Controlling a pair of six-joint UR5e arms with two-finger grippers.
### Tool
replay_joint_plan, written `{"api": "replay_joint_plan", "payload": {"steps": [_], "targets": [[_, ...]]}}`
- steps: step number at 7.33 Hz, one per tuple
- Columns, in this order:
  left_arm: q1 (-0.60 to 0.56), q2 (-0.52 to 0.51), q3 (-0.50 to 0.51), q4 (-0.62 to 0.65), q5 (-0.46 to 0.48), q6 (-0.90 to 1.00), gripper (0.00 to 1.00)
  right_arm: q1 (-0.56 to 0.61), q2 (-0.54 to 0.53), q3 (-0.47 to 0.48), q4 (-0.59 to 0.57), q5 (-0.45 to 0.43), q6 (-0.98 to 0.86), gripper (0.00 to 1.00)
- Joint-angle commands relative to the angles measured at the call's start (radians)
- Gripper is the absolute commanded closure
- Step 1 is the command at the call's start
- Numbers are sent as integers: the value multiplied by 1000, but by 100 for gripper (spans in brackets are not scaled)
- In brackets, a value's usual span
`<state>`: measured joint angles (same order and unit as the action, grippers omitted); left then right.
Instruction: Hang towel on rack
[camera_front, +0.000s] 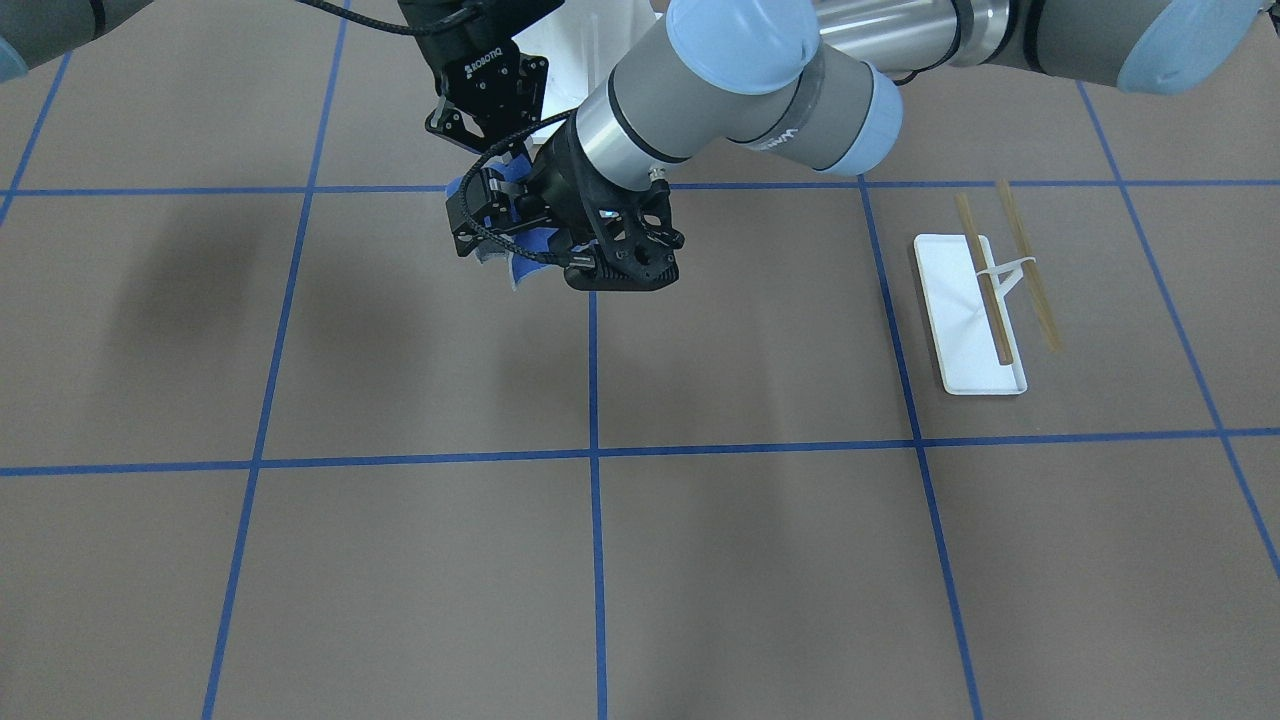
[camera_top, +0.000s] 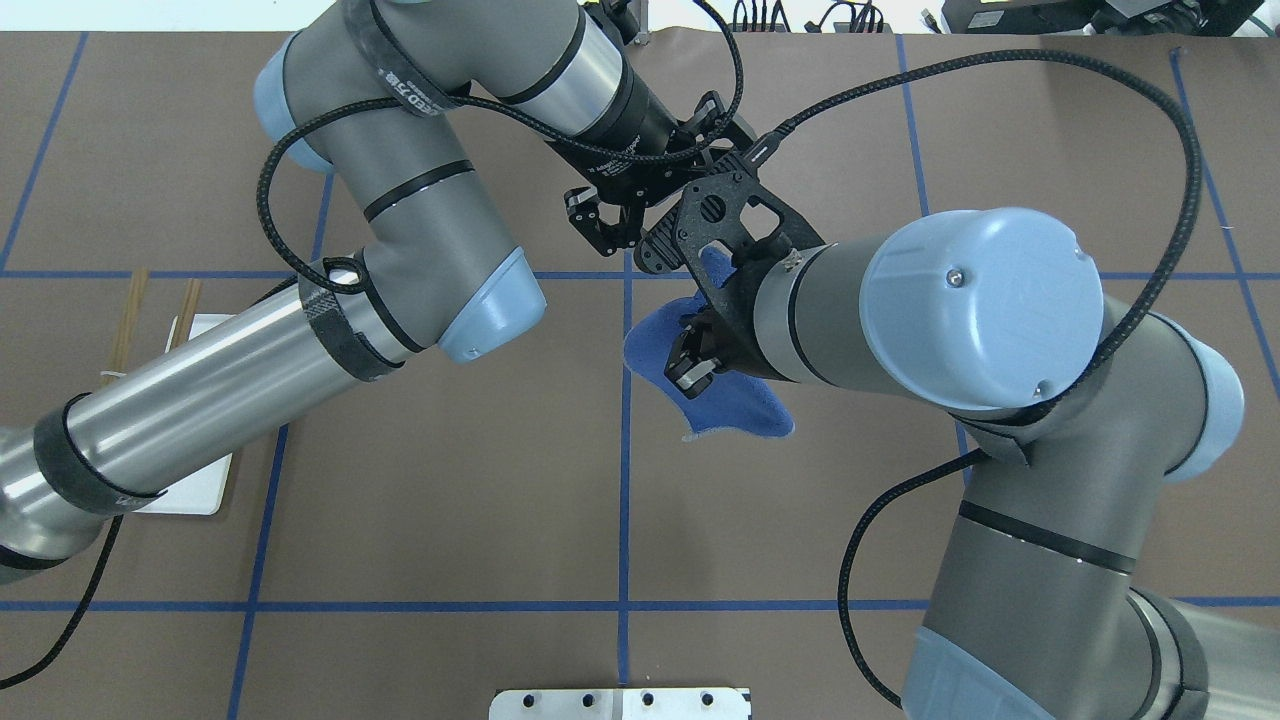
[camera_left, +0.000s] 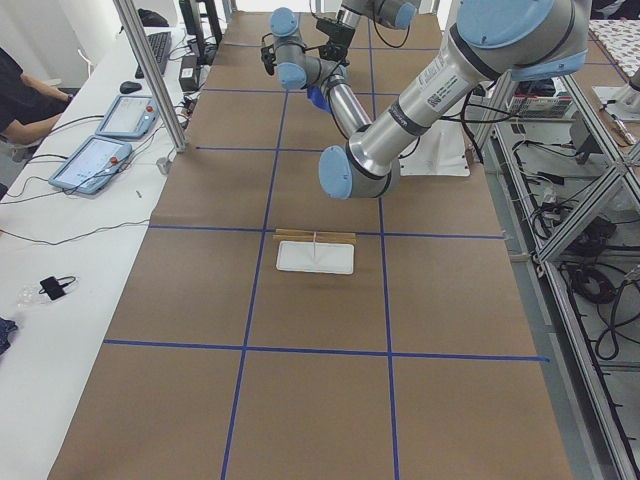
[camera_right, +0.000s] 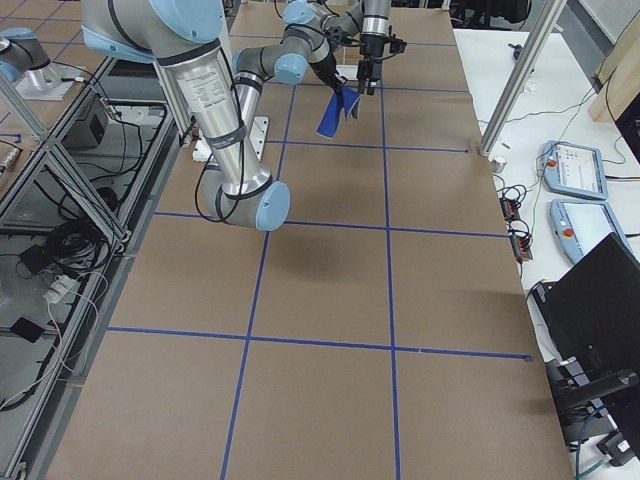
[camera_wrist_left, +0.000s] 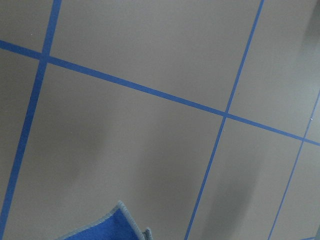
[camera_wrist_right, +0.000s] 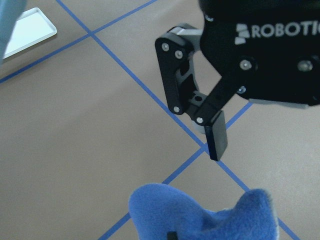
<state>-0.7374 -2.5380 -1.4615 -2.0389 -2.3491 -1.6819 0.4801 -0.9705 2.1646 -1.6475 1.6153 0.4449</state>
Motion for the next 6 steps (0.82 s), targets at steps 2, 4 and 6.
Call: {"api": "replay_joint_plan", "payload": {"steps": [2,4,6], "targets": [[23,-2,0,0,1,-5,2,-2,1,0,0,0,0,100],[30,-1,0,0,1,-7,15,-2,3,0,0,0,0,100],[32,-1,-3,0,1,-7,100,-2,1,0,0,0,0,100]]}}
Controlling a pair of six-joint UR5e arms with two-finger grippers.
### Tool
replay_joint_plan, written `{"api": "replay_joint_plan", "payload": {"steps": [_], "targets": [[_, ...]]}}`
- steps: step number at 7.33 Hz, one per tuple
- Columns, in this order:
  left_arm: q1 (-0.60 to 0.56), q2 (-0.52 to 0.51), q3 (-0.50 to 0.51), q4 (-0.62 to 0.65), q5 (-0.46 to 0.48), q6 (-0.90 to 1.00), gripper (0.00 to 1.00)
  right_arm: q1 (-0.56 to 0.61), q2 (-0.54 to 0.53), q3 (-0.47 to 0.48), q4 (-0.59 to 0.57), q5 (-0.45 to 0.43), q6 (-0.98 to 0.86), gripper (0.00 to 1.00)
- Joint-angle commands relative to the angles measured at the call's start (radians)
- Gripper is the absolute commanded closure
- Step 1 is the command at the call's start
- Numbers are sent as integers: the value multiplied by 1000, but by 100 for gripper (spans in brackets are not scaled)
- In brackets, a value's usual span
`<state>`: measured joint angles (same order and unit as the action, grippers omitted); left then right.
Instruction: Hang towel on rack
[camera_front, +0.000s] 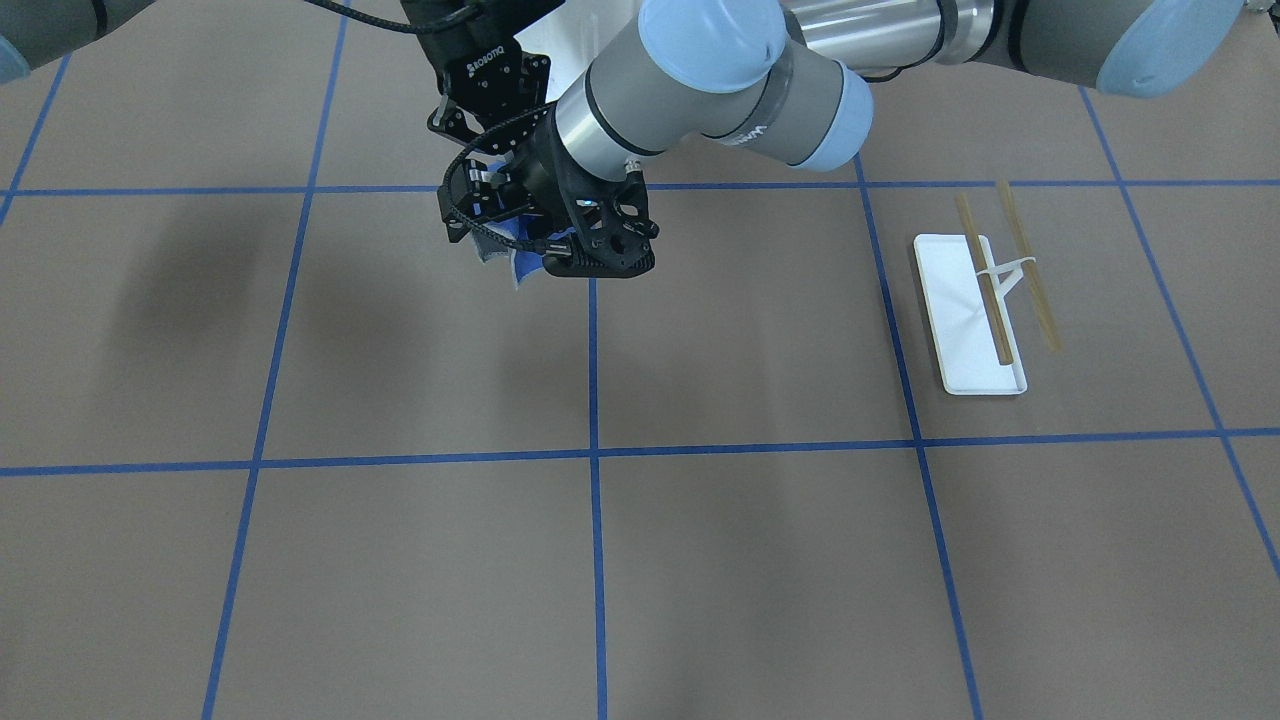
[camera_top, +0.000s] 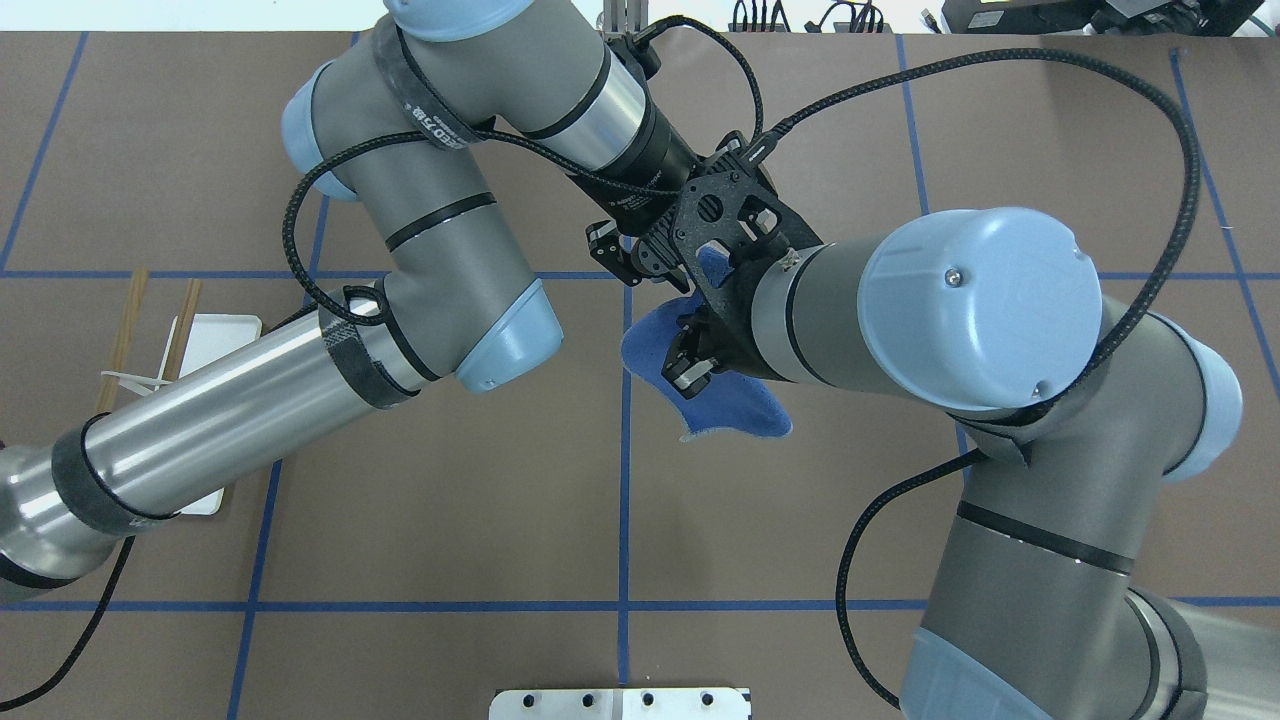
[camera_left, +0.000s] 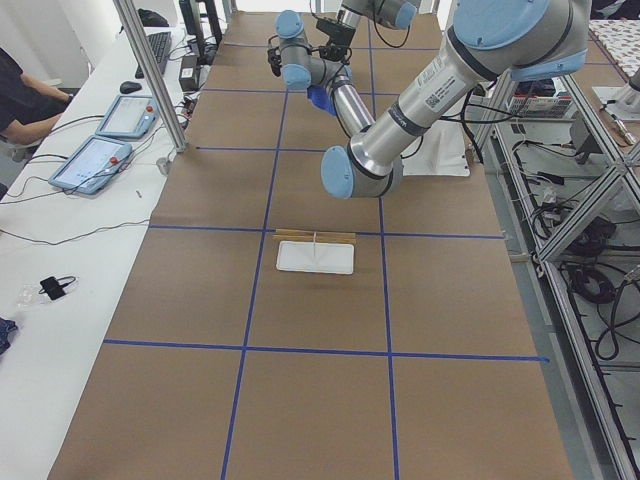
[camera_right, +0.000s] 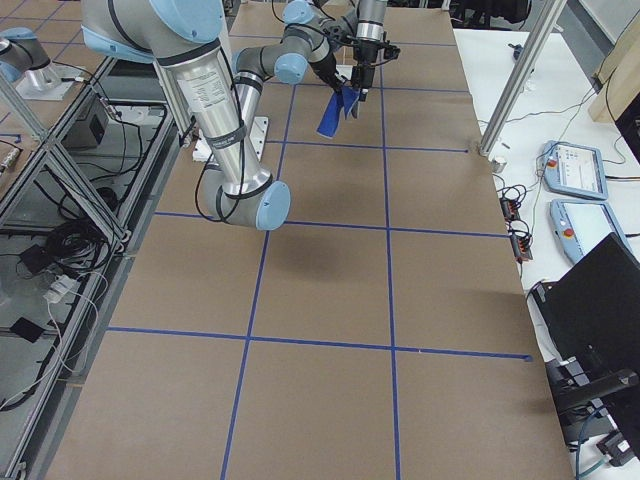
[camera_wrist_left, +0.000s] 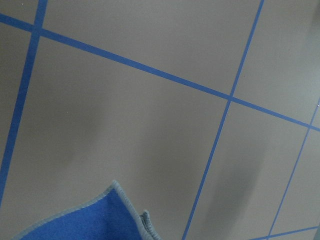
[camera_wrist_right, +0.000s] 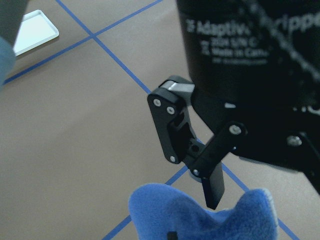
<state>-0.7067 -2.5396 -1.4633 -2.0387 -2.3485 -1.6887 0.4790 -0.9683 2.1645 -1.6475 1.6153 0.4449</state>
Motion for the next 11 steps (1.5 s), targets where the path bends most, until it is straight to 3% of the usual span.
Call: {"api": "replay_joint_plan", "payload": {"steps": [1,6,7,10,11], "targets": [[1,2,-3,0,0,1,100,1,-1,1,0,0,0,100],[0,-1,-2,6,28,-66,100,0,-41,99,-83,6,20,100],[0,-2,-2,8,29,-66,100,-14,-49,103,-78,3,114,1],[-39,1,-2,8,28,-89,100,-10,-75,127,-87,9,141,0],[-60,10,-5,11,18,-91,100,-5,-96,164,-145,12,140,0]]}}
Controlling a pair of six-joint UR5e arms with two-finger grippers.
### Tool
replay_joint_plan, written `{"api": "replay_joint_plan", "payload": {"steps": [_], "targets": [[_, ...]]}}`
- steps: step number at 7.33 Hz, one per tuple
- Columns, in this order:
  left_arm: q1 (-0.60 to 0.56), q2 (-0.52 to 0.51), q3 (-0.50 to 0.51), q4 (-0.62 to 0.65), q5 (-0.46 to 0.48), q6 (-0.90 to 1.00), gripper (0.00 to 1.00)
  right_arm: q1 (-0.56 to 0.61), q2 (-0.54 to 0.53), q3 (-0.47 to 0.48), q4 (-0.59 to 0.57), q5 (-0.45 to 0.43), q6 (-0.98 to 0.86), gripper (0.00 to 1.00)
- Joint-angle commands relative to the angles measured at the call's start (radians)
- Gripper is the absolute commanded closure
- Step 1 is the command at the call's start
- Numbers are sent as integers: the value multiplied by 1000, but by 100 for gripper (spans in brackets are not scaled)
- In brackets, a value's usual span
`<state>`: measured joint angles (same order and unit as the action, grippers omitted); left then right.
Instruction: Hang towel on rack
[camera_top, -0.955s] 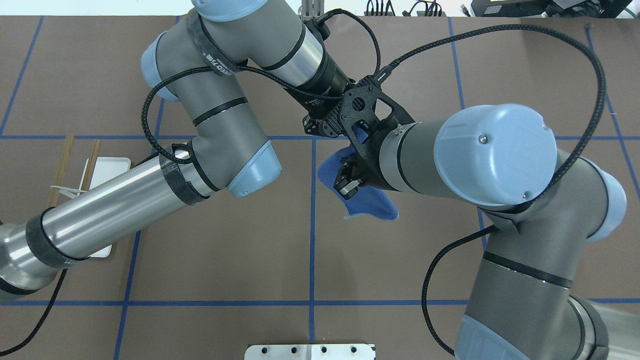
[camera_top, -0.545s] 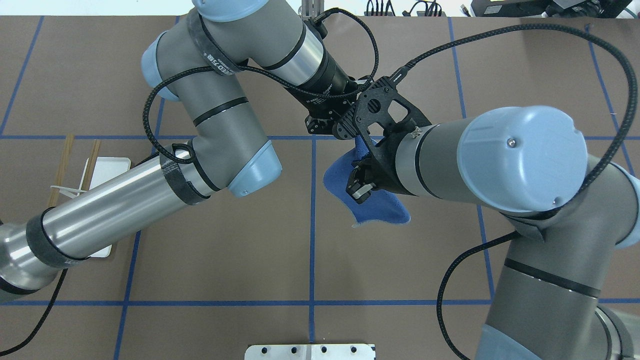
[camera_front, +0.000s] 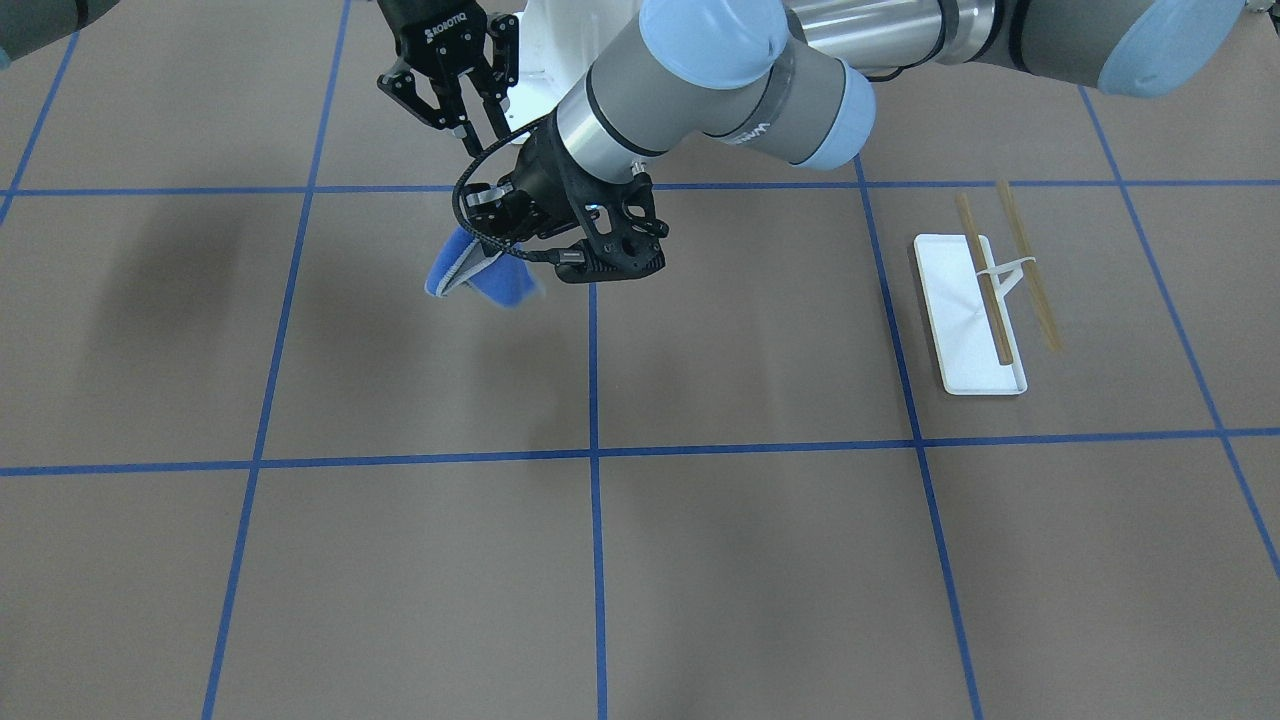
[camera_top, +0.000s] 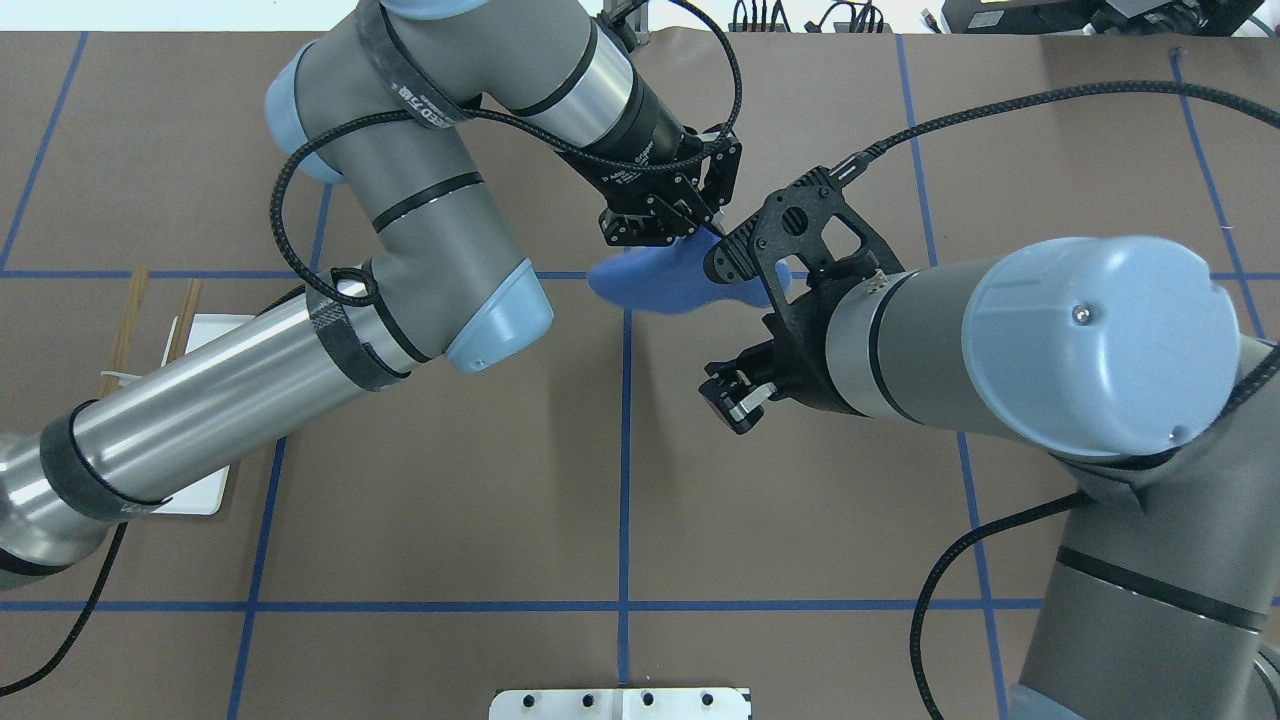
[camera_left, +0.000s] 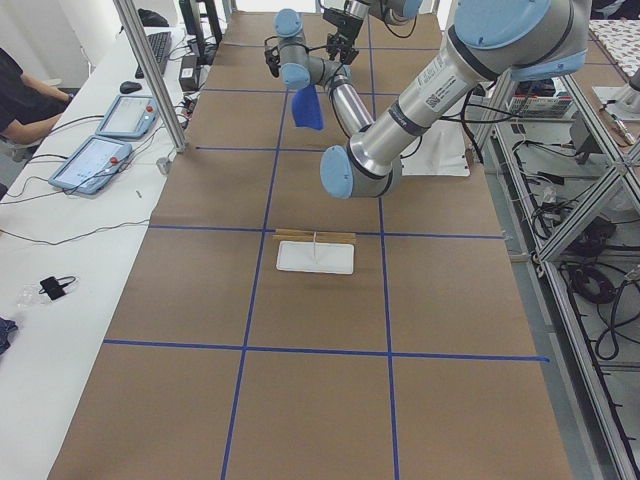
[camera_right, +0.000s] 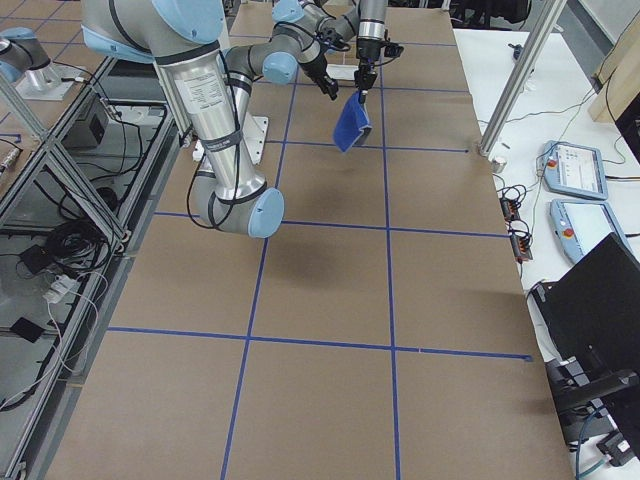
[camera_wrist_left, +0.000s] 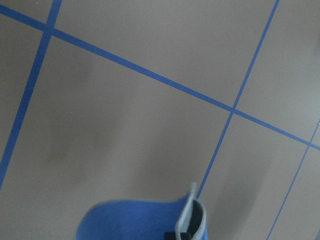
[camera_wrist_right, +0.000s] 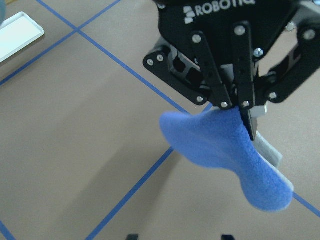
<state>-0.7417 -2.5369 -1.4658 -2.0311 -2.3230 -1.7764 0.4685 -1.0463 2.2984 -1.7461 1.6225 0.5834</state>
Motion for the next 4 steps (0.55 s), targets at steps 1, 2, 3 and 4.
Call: {"api": "replay_joint_plan", "payload": {"steps": [1,2,3,4], "targets": [[-36,51,-39,2,-15,-3,100,33,-34,64,-146,8,-16,0],[-79,131,-100,2,-71,-2,100,74,-43,71,-255,5,-116,0],[-150,220,-163,0,-166,5,100,122,-50,70,-321,28,-155,0],[-206,284,-216,2,-235,5,100,207,-79,47,-331,143,-158,0]]}}
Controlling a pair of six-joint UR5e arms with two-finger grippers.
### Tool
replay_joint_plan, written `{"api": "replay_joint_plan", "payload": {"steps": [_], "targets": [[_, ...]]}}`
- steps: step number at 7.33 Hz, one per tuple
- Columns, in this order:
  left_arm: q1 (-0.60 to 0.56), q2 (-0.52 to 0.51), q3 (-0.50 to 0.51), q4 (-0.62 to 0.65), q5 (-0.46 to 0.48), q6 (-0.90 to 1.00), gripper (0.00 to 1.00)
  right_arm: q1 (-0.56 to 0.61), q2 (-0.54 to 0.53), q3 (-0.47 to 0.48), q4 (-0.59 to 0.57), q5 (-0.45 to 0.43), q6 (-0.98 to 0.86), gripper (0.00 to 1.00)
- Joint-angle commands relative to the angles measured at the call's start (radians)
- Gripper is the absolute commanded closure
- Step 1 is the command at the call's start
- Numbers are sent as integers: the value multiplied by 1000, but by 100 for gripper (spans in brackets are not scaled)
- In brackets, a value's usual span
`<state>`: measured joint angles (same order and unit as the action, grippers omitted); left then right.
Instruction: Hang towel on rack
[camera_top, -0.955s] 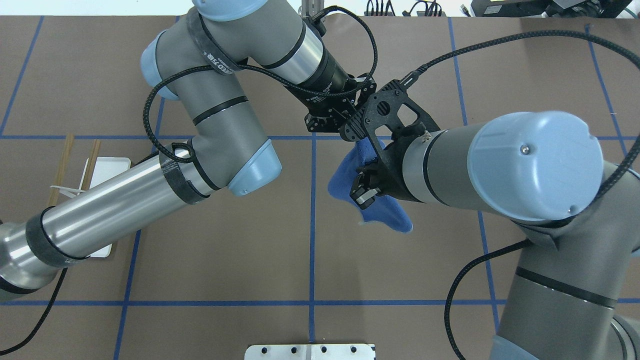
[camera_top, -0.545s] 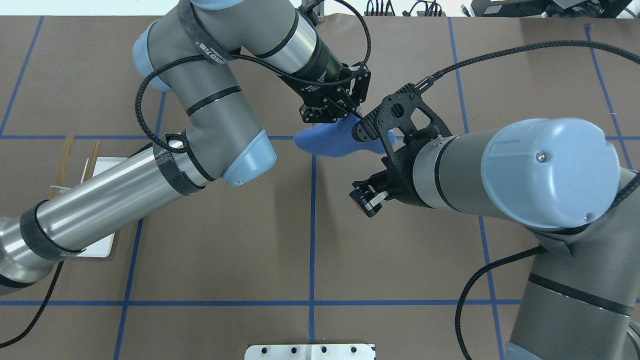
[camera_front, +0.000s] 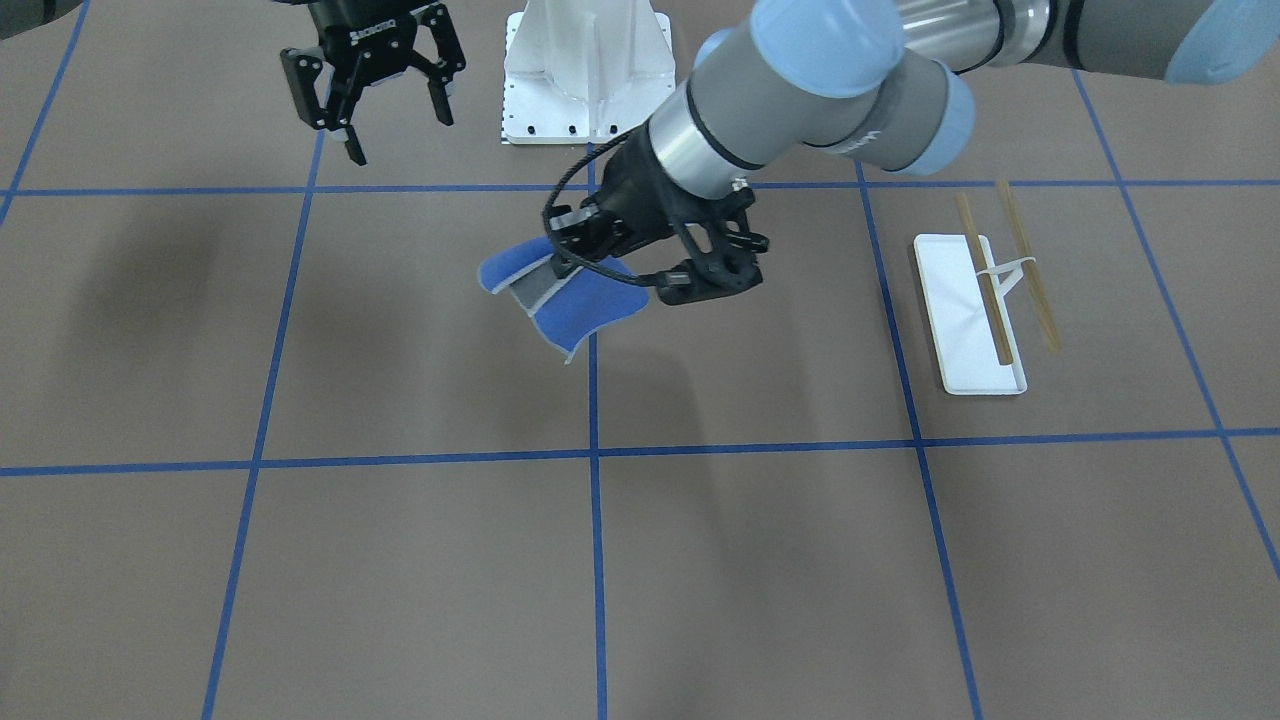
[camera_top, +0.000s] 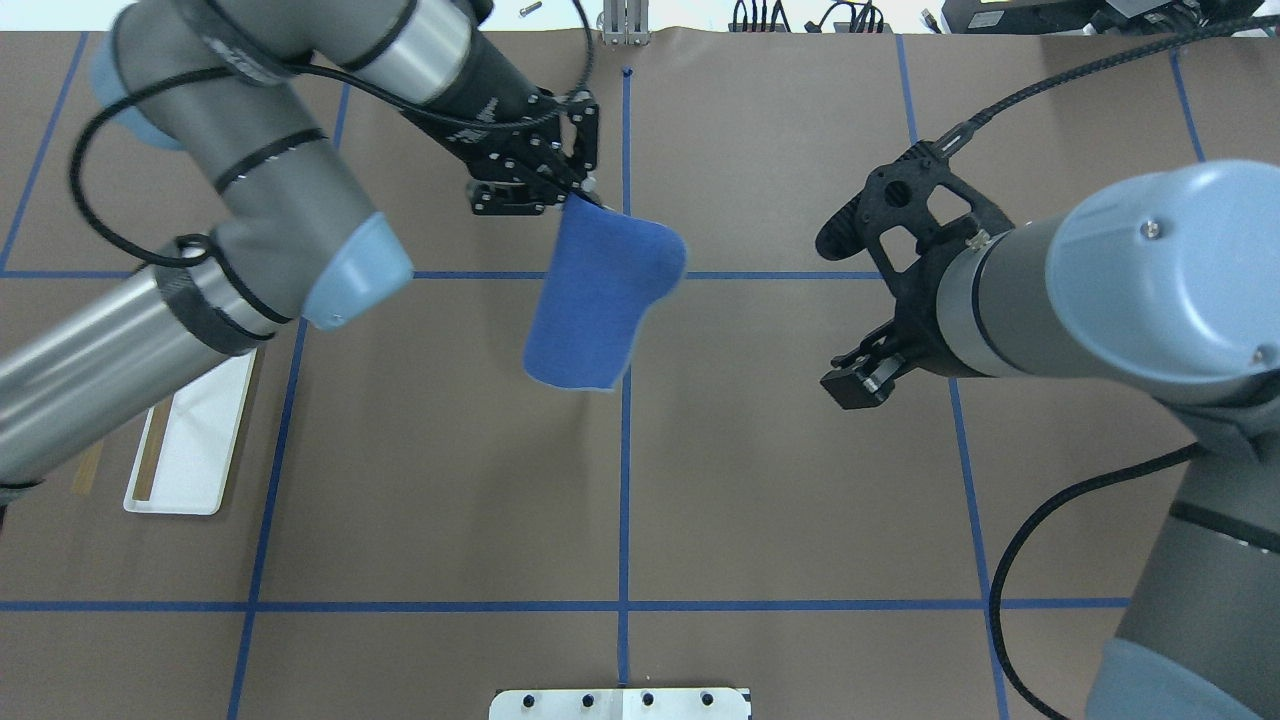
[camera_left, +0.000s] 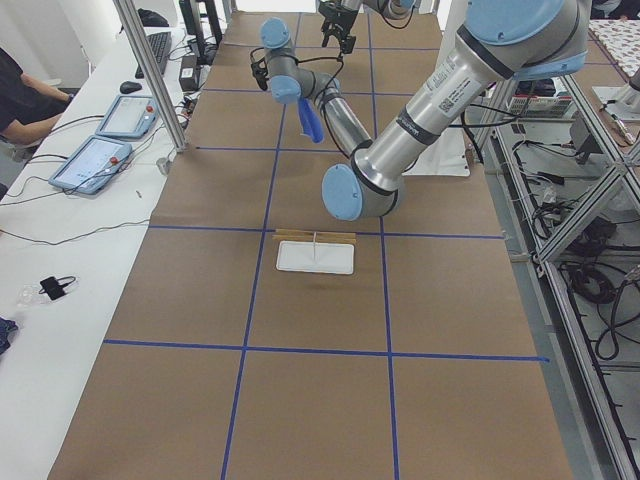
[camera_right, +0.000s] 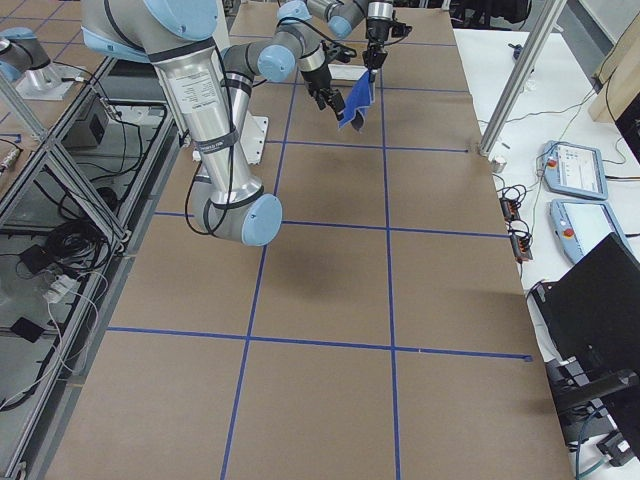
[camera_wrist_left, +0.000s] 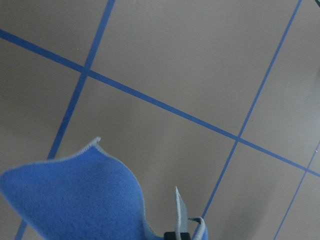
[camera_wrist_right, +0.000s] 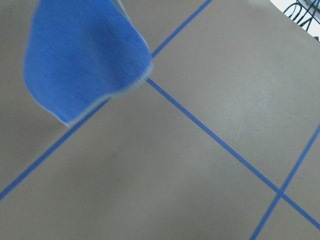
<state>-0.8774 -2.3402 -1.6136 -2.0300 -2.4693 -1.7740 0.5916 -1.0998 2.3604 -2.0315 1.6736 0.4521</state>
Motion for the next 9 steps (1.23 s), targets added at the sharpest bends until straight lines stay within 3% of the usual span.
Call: {"api": "replay_joint_plan", "payload": {"steps": [1,3,5,6,9], "targets": [[-102,170,-124,1,-115,2,100,196,-75,-41,-44,235,-30,0],[-139,292,-195,1,-119,4,100,397,-148,-134,-67,485,-50,0],[-201,381,-218,-2,-140,10,100,567,-209,-266,-82,666,-212,0],[-224,422,-226,-6,-148,13,100,598,-207,-327,-79,690,-219,0],[-255,580,-236,-28,-135,85,100,663,-259,-340,-70,687,-221,0]]}}
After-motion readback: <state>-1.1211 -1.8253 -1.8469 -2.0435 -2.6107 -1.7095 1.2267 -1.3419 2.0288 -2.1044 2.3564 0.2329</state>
